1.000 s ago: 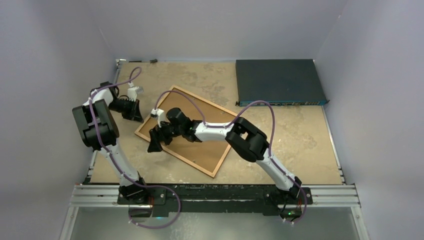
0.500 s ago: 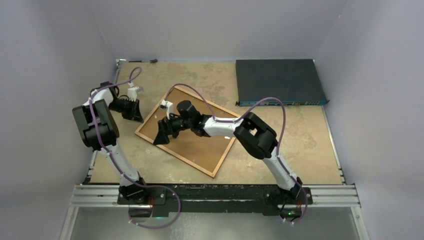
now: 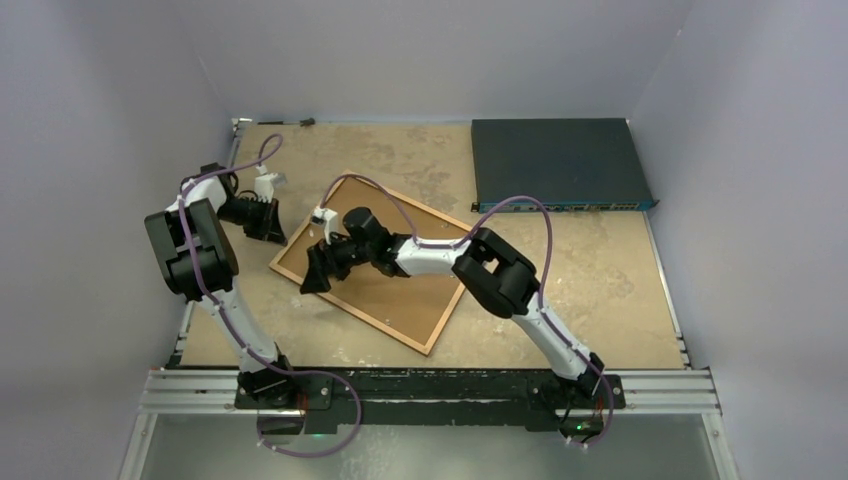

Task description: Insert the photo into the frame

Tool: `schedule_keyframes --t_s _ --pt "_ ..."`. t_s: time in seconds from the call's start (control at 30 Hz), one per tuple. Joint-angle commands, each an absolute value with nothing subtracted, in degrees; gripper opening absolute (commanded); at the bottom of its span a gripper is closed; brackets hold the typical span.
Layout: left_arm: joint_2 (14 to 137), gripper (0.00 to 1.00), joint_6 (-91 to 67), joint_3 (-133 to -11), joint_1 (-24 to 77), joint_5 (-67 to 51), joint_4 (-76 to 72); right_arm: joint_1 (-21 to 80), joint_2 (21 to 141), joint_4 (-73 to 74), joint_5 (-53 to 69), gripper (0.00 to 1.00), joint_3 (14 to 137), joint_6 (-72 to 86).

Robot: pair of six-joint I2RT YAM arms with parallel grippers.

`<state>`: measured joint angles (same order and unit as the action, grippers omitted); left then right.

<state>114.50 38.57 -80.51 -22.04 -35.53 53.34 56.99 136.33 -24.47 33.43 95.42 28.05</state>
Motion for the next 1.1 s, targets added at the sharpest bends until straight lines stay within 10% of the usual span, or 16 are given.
schedule_keyframes --t_s 0.0,1.07 --pt "115.3 0.00 39.6 -79.6 -22.0 -31.3 54.8 58.3 137.9 -21.6 32.4 0.91 98.9 26.5" --pt "115.1 0.00 40.0 -79.5 -22.0 -31.4 54.9 59.2 142.6 -0.9 44.1 0.87 113.2 8.2"
